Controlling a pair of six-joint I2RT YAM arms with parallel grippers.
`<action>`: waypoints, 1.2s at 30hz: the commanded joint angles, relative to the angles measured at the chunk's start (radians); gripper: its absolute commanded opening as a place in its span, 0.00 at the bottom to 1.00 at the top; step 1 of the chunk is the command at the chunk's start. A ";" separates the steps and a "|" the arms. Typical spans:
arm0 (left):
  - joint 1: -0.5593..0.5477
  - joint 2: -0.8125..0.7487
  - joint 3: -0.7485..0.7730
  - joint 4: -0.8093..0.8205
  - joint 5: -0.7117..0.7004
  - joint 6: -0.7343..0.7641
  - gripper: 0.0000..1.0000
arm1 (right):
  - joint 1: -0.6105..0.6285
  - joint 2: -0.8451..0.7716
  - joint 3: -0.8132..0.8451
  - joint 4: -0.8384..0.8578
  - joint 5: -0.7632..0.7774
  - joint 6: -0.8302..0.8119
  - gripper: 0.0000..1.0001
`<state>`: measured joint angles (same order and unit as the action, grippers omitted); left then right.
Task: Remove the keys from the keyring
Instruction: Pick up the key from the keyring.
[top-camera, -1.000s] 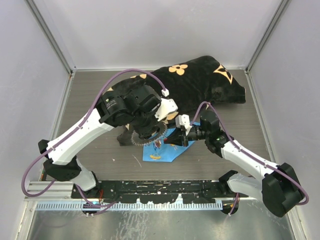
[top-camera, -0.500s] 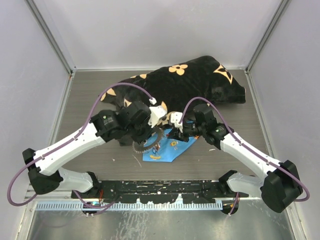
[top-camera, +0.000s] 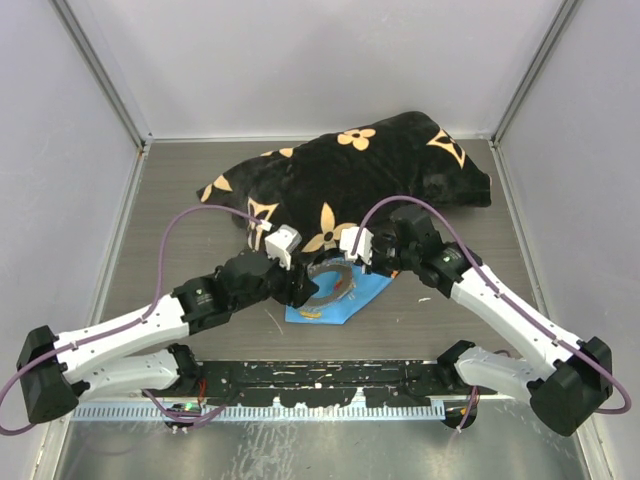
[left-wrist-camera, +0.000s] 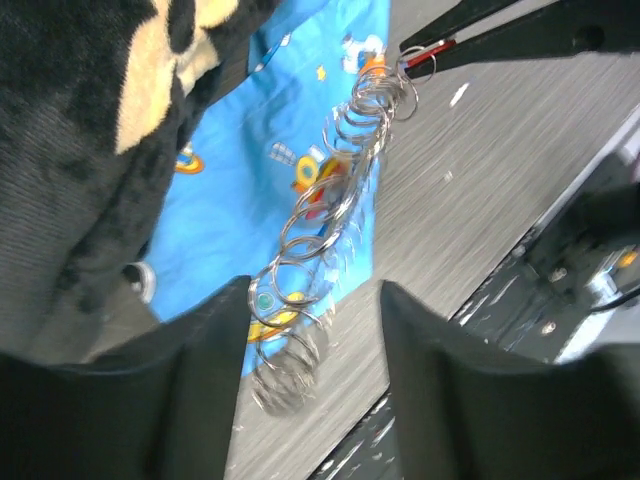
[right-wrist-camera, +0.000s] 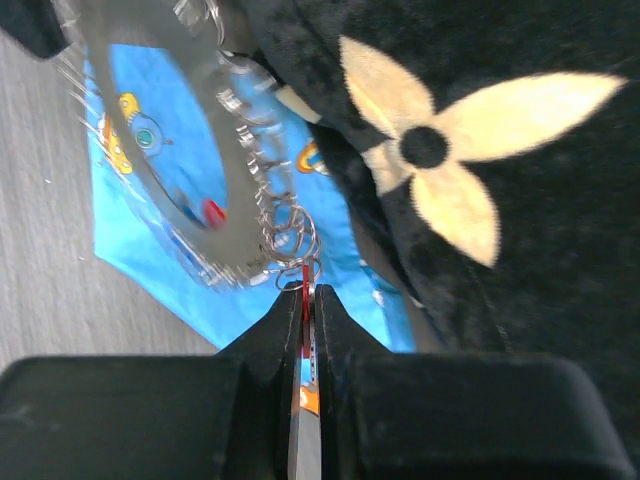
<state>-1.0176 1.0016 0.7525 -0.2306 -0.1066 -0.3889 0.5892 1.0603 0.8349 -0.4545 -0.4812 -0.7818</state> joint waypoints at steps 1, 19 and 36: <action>0.003 -0.088 -0.072 0.302 -0.016 -0.110 0.64 | 0.018 -0.019 0.191 -0.153 0.149 -0.139 0.01; 0.003 -0.482 -0.416 0.586 0.203 -0.160 0.84 | 0.038 0.050 0.554 -0.655 0.220 -0.420 0.01; 0.003 -0.310 -0.298 0.687 0.227 -0.081 0.82 | 0.042 0.149 0.671 -0.824 0.258 -0.602 0.01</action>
<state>-1.0161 0.6136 0.3763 0.3183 0.1101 -0.5140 0.6231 1.2327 1.4357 -1.2564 -0.2367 -1.3190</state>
